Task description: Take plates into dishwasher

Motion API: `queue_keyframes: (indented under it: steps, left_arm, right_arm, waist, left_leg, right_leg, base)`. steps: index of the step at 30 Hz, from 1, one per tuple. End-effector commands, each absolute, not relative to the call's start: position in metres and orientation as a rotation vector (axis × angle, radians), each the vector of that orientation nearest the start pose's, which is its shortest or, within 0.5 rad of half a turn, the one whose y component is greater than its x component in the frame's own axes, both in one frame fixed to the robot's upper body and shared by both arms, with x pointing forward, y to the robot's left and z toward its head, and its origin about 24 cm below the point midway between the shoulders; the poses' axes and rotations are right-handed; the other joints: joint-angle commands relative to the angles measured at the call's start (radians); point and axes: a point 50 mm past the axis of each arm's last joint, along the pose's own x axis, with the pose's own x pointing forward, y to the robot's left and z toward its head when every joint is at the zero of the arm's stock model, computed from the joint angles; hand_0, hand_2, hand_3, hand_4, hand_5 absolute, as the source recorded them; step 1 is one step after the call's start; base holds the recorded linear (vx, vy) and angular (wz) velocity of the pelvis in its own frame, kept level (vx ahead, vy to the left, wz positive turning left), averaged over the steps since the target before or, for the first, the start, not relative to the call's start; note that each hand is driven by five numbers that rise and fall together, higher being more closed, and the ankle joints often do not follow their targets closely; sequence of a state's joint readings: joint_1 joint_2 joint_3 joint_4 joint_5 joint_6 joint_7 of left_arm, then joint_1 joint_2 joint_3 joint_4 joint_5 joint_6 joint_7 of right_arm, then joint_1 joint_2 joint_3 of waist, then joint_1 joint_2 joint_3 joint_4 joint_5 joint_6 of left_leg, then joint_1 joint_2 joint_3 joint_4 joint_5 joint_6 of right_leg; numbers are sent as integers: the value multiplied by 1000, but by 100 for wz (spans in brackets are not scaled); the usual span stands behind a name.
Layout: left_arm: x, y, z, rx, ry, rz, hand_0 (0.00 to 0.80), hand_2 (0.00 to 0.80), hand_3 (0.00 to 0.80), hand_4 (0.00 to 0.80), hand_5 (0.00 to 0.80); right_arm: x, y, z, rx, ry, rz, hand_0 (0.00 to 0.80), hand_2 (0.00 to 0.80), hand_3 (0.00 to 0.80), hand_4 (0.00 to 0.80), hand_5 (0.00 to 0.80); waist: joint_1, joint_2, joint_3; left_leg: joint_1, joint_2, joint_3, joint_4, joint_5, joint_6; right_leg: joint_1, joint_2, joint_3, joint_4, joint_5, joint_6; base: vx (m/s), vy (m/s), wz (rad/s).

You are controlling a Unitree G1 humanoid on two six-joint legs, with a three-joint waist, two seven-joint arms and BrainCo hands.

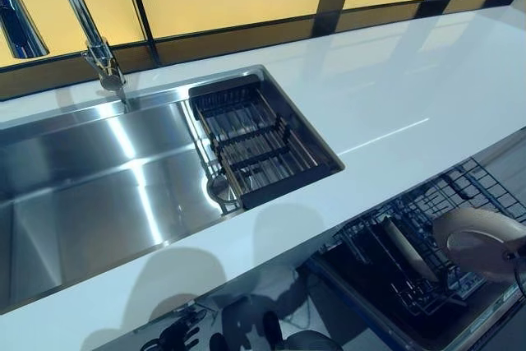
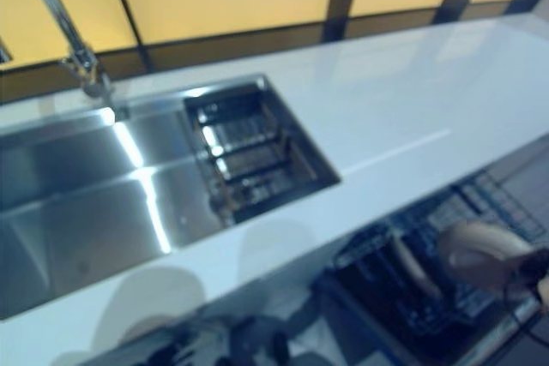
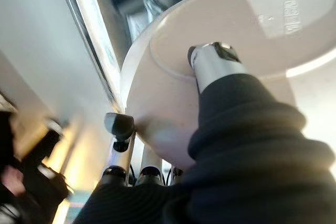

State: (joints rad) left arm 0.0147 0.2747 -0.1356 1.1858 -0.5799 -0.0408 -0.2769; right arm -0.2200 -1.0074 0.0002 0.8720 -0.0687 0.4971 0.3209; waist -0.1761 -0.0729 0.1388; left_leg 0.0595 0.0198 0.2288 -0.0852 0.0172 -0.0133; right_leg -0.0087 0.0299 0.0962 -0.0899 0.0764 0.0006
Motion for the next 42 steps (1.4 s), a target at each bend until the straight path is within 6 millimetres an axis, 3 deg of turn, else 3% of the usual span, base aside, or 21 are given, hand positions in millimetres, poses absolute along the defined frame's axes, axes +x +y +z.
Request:
queue_keyframes:
  steps: [1, 6, 9, 15, 26, 31, 42]
  left_arm:
    - [116, 237, -150, -285, 1034, 97, 0, 0, 0, 0, 0]
    - [116, 235, -150, -287, 1037, 94, 0, 0, 0, 0, 0]
    - [118, 234, -150, -291, 1034, 94, 0, 0, 0, 0, 0]
    - [116, 231, -152, -290, 1034, 90, 0, 0, 0, 0, 0]
    - [120, 228, -150, -300, 1017, 82, 0, 0, 0, 0, 0]
    - [122, 225, -150, -301, 1011, 76, 0, 0, 0, 0, 0]
    - [128, 219, -150, -304, 1009, 68, 0, 0, 0, 0, 0]
  right_arm:
    - [206, -454, 72, -524, 1007, -473, 800, 800, 800, 800, 800]
    - [209, -442, 55, -309, 975, -497, 800, 800, 800, 800, 800]
    - [209, -442, 52, -291, 965, -507, 800, 800, 800, 800, 800]
    - [222, -445, 67, -420, 901, -539, 800, 800, 800, 800, 800]
    - [251, -445, 118, -775, 825, -597, 800, 800, 800, 800, 800]
    - [263, -434, 123, -858, 831, -559, 800, 800, 800, 800, 800]
    - [272, -413, 95, -943, 938, -443, 800, 800, 800, 800, 800]
  waist:
    - [33, -30, -29]
    - [34, -25, -32]
    - [36, -23, -30]
    - [45, -20, -29]
    - [54, -12, -17]
    - [57, -12, -15]
    - [67, -6, -12]
  left_leg:
    - [9, 22, -58, -2, -7, -14]
    - [10, 22, -62, -2, -10, -14]
    - [11, 23, -65, -2, -10, -15]
    - [9, 22, -75, -2, -9, -17]
    - [-6, 14, -90, -2, -3, -17]
    - [-12, 13, -92, -2, 0, -18]
    - [-16, 11, -97, -2, 1, -15]
  right_leg:
    - [-14, -38, -35, 3, 55, 78]
    - [-14, -39, -35, 3, 53, 77]
    - [-13, -39, -35, 3, 53, 75]
    - [-11, -39, -35, 3, 50, 75]
    - [-21, -42, -36, 3, 51, 74]
    - [-25, -44, -40, 3, 52, 74]
    - [-24, -47, -48, 3, 48, 71]
  base:
    - [11, -11, 6]
    - [0, 0, 2]
    - [0, 0, 0]
    - [0, 0, 0]
    - [-3, 2, 0]
    - [0, 0, 0]
    - [-1, 3, 2]
